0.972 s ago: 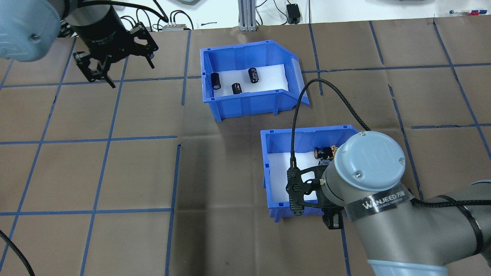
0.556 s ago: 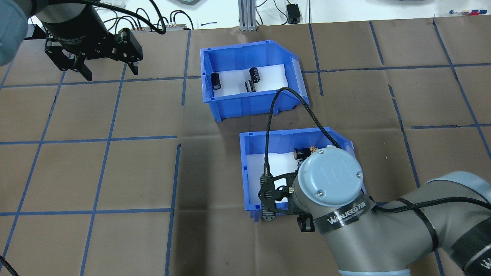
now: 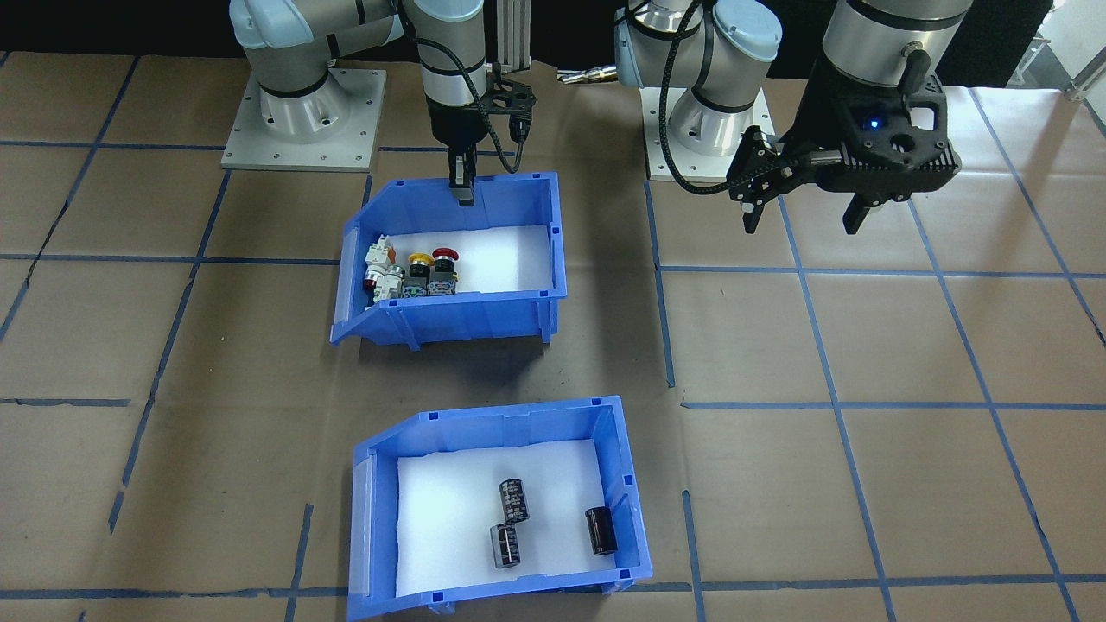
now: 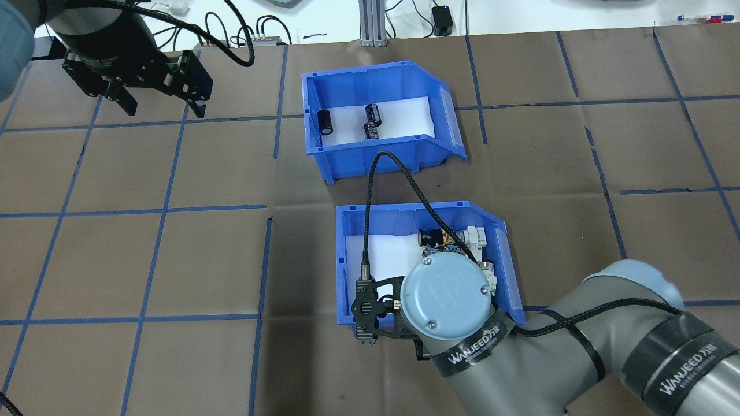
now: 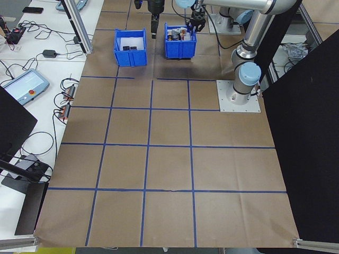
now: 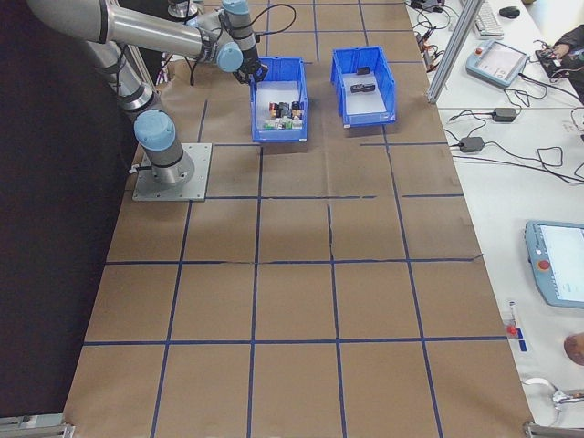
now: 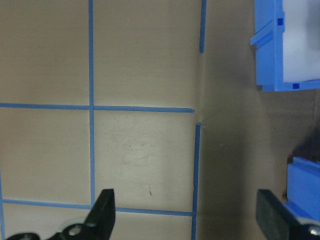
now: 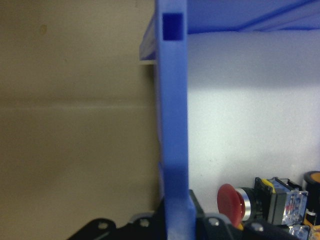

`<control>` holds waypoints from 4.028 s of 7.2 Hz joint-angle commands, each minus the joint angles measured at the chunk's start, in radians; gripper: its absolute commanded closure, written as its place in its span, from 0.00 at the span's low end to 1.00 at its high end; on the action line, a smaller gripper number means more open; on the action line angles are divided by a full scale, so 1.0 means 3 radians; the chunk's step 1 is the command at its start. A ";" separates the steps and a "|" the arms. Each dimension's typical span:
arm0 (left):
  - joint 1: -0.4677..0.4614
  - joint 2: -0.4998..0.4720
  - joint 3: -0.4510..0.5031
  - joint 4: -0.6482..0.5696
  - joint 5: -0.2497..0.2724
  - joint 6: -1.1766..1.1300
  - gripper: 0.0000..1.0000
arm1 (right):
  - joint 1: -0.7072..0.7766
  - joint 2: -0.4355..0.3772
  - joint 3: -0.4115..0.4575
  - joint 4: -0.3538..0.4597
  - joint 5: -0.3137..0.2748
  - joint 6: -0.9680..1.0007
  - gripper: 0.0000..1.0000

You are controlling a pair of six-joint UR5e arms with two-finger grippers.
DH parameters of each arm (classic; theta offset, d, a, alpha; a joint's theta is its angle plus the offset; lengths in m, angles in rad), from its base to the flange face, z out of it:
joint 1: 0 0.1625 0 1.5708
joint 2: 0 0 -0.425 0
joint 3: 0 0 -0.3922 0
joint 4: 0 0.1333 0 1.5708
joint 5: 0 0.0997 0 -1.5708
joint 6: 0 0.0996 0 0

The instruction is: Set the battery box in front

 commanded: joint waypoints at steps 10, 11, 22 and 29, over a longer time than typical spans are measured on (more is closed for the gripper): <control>-0.0012 0.0000 -0.0004 -0.0058 -0.0246 0.0158 0.00 | -0.0905 -0.0004 -0.1109 0.0921 0.0027 0.0050 0.00; -0.0012 0.0000 -0.0004 -0.0058 -0.0271 0.0158 0.00 | -0.1222 -0.0004 -0.1339 0.1151 0.0032 0.0131 0.00; -0.0012 -0.0036 -0.0004 -0.0043 -0.0276 0.0158 0.00 | -0.1880 0.0206 -0.1903 0.1817 0.0119 0.3629 0.00; -0.0012 -0.0036 -0.0004 -0.0043 -0.0276 0.0158 0.00 | -0.1880 0.0277 -0.2017 0.1839 0.0119 0.3624 0.00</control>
